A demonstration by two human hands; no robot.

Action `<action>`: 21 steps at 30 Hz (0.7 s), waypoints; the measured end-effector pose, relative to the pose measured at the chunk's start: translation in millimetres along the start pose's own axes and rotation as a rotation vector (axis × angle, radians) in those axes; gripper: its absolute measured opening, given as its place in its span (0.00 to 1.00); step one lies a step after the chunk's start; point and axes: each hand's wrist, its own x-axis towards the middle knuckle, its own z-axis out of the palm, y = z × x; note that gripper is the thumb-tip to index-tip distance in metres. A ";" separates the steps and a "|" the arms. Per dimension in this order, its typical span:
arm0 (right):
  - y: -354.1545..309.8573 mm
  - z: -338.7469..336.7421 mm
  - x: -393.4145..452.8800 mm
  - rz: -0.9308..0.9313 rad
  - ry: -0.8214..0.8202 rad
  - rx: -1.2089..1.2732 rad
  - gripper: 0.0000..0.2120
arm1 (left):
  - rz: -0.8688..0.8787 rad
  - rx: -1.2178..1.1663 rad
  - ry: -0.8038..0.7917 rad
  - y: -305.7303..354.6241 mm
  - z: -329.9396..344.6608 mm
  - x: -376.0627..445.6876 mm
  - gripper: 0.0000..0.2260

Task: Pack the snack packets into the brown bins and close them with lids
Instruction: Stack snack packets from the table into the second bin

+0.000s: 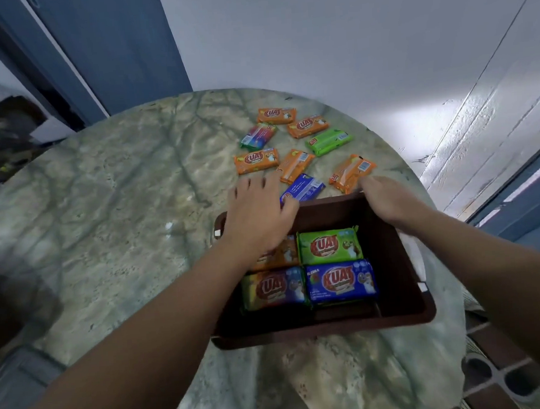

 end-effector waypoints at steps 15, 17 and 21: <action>41.0 4.7 139.6 -0.334 -0.310 -0.695 0.42 | -0.151 0.147 -0.563 38.9 60.0 131.6 0.20; 45.5 6.9 139.7 -0.333 -0.309 -0.734 0.43 | -0.184 0.131 -0.584 40.8 67.4 133.2 0.28; 48.4 8.7 141.0 -0.349 -0.216 -0.757 0.42 | -0.252 0.126 -0.559 41.3 82.3 135.0 0.42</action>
